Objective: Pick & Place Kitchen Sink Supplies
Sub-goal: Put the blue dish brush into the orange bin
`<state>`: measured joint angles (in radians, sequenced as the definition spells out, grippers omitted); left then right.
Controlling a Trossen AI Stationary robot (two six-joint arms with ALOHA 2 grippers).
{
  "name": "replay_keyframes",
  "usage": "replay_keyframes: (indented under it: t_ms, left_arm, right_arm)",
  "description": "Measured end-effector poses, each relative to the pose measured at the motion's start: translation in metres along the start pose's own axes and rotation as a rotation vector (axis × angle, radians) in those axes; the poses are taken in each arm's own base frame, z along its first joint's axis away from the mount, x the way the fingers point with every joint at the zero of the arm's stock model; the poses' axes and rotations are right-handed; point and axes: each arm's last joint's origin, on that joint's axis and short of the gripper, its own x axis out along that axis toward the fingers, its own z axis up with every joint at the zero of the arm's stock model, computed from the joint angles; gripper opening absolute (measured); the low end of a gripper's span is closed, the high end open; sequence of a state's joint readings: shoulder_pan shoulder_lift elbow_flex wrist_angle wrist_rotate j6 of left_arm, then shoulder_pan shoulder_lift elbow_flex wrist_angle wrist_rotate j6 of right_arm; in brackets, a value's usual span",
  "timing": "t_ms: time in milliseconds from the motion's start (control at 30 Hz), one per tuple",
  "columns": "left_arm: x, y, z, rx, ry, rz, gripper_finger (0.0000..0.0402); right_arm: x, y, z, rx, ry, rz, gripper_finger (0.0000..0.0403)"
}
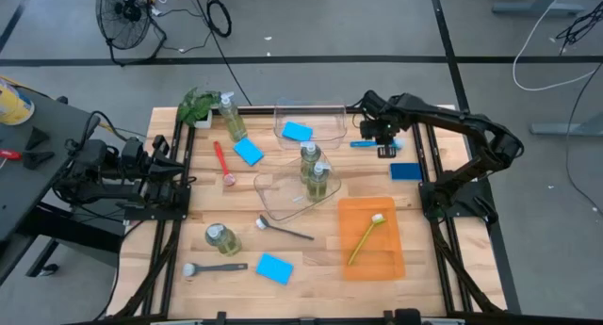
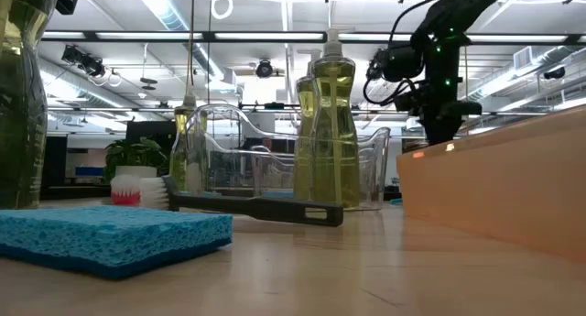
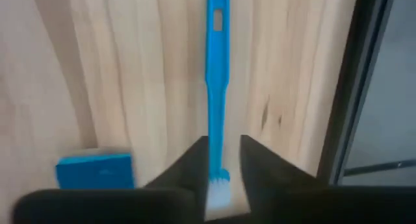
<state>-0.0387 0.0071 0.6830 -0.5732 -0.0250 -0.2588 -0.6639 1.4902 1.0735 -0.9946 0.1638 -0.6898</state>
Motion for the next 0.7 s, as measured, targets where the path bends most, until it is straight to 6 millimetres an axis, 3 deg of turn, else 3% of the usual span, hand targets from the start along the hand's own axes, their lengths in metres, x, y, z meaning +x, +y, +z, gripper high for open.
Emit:
replay_keyframes:
  t_ms: [367,500,700]
  left_arm:
    - [0.000,0.000,0.000,0.000,0.000,0.000,0.0037]
    - [0.000,0.000,0.000,0.000,0.000,0.000,0.0037]
    - [0.000,0.000,0.000,0.000,0.000,0.001,0.0037]
  right_arm:
    - [0.025,0.002,-0.003,-0.041,-0.058,0.009,0.0284]
    - [0.039,0.002,0.000,-0.055,-0.017,0.048,0.0314]
    - [0.057,-0.001,0.001,-0.047,0.031,0.091,0.0322]
